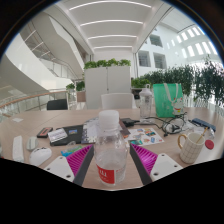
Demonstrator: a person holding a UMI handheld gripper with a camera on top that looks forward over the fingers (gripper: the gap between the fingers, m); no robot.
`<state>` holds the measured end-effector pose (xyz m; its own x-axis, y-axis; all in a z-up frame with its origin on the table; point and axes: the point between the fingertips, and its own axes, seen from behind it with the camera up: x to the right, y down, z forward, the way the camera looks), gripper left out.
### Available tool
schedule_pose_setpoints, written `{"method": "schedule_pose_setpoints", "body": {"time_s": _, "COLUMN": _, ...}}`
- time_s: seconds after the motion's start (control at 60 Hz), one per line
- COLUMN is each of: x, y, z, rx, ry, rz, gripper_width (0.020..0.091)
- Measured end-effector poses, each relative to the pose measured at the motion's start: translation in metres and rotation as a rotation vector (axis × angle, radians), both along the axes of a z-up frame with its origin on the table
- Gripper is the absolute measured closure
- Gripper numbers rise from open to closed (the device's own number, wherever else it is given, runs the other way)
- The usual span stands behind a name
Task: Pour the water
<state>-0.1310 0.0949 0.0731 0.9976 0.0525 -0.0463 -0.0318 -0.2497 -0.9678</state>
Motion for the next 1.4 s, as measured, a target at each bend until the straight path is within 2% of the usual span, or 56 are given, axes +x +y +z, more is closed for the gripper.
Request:
{"method": "schedule_pose_setpoints", "body": {"time_s": 0.05, "x": -0.003, "y": 0.007, "z": 0.004, "rx": 0.022, "ry": 0.002, "rz": 0.018, "gripper_width": 0.0359}}
{"method": "schedule_pose_setpoints", "body": {"time_s": 0.067, "x": -0.004, "y": 0.01, "z": 0.006, "rx": 0.032, "ry": 0.003, "rz": 0.024, "gripper_width": 0.0409}}
{"method": "schedule_pose_setpoints", "body": {"time_s": 0.1, "x": -0.004, "y": 0.014, "z": 0.006, "rx": 0.04, "ry": -0.002, "rz": 0.029, "gripper_width": 0.0577}}
{"method": "schedule_pose_setpoints", "body": {"time_s": 0.117, "x": -0.003, "y": 0.015, "z": 0.005, "rx": 0.037, "ry": -0.004, "rz": 0.027, "gripper_width": 0.0568}}
{"method": "schedule_pose_setpoints", "body": {"time_s": 0.2, "x": -0.001, "y": 0.019, "z": 0.003, "rx": 0.016, "ry": -0.004, "rz": 0.026, "gripper_width": 0.0621}}
{"method": "schedule_pose_setpoints", "body": {"time_s": 0.317, "x": 0.001, "y": 0.023, "z": 0.003, "rx": 0.016, "ry": -0.005, "rz": 0.027, "gripper_width": 0.0735}}
{"method": "schedule_pose_setpoints", "body": {"time_s": 0.467, "x": -0.002, "y": 0.025, "z": 0.001, "rx": -0.014, "ry": 0.016, "rz": 0.059, "gripper_width": 0.0735}}
{"method": "schedule_pose_setpoints", "body": {"time_s": 0.5, "x": -0.001, "y": 0.025, "z": 0.002, "rx": -0.03, "ry": 0.041, "rz": 0.068, "gripper_width": 0.0769}}
{"method": "schedule_pose_setpoints", "body": {"time_s": 0.55, "x": 0.002, "y": 0.026, "z": 0.006, "rx": -0.06, "ry": 0.125, "rz": 0.066, "gripper_width": 0.0768}}
{"method": "schedule_pose_setpoints", "body": {"time_s": 0.65, "x": 0.021, "y": 0.028, "z": 0.048, "rx": -0.045, "ry": 0.322, "rz": 0.041, "gripper_width": 0.0768}}
{"method": "schedule_pose_setpoints", "body": {"time_s": 0.75, "x": 0.067, "y": 0.032, "z": 0.091, "rx": -0.046, "ry": 0.665, "rz": -0.037, "gripper_width": 0.0768}}
{"method": "schedule_pose_setpoints", "body": {"time_s": 0.817, "x": 0.094, "y": 0.031, "z": 0.103, "rx": -0.067, "ry": 0.965, "rz": -0.057, "gripper_width": 0.0769}}
{"method": "schedule_pose_setpoints", "body": {"time_s": 0.95, "x": 0.147, "y": 0.032, "z": 0.095, "rx": -0.133, "ry": 1.62, "rz": -0.133, "gripper_width": 0.0769}}
{"method": "schedule_pose_setpoints", "body": {"time_s": 0.967, "x": 0.147, "y": 0.031, "z": 0.094, "rx": -0.14, "ry": 1.698, "rz": -0.169, "gripper_width": 0.0769}}
{"method": "schedule_pose_setpoints", "body": {"time_s": 0.983, "x": 0.15, "y": 0.033, "z": 0.093, "rx": -0.139, "ry": 1.755, "rz": -0.162, "gripper_width": 0.0769}}
{"method": "schedule_pose_setpoints", "body": {"time_s": 1.0, "x": 0.155, "y": 0.03, "z": 0.091, "rx": -0.144, "ry": 1.826, "rz": -0.156, "gripper_width": 0.0799}}
{"method": "schedule_pose_setpoints", "body": {"time_s": 1.017, "x": 0.159, "y": 0.029, "z": 0.09, "rx": -0.146, "ry": 1.891, "rz": -0.151, "gripper_width": 0.077}}
{"method": "schedule_pose_setpoints", "body": {"time_s": 1.067, "x": 0.168, "y": 0.026, "z": 0.09, "rx": -0.156, "ry": 2.057, "rz": -0.133, "gripper_width": 0.0769}}
{"method": "schedule_pose_setpoints", "body": {"time_s": 1.1, "x": 0.166, "y": 0.032, "z": 0.101, "rx": -0.15, "ry": 2.124, "rz": -0.192, "gripper_width": 0.0769}}
{"method": "schedule_pose_setpoints", "body": {"time_s": 1.117, "x": 0.169, "y": 0.03, "z": 0.1, "rx": -0.138, "ry": 2.168, "rz": -0.194, "gripper_width": 0.0769}}
{"method": "schedule_pose_setpoints", "body": {"time_s": 1.133, "x": 0.176, "y": 0.019, "z": 0.092, "rx": -0.128, "ry": 2.236, "rz": -0.153, "gripper_width": 0.077}}
{"method": "schedule_pose_setpoints", "body": {"time_s": 1.15, "x": 0.177, "y": 0.028, "z": 0.101, "rx": -0.109, "ry": 2.256, "rz": -0.2, "gripper_width": 0.077}}
{"method": "schedule_pose_setpoints", "body": {"time_s": 1.167, "x": 0.185, "y": 0.016, "z": 0.094, "rx": -0.095, "ry": 2.315, "rz": -0.155, "gripper_width": 0.0769}}
{"method": "schedule_pose_setpoints", "body": {"time_s": 1.183, "x": 0.185, "y": 0.031, "z": 0.106, "rx": -0.084, "ry": 2.321, "rz": -0.207, "gripper_width": 0.0771}}
{"method": "schedule_pose_setpoints", "body": {"time_s": 1.317, "x": 0.198, "y": 0.021, "z": 0.121, "rx": -0.027, "ry": 2.391, "rz": -0.18, "gripper_width": 0.077}}
{"method": "schedule_pose_setpoints", "body": {"time_s": 1.4, "x": 0.199, "y": 0.026, "z": 0.11, "rx": -0.047, "ry": 2.383, "rz": -0.233, "gripper_width": 0.0769}}
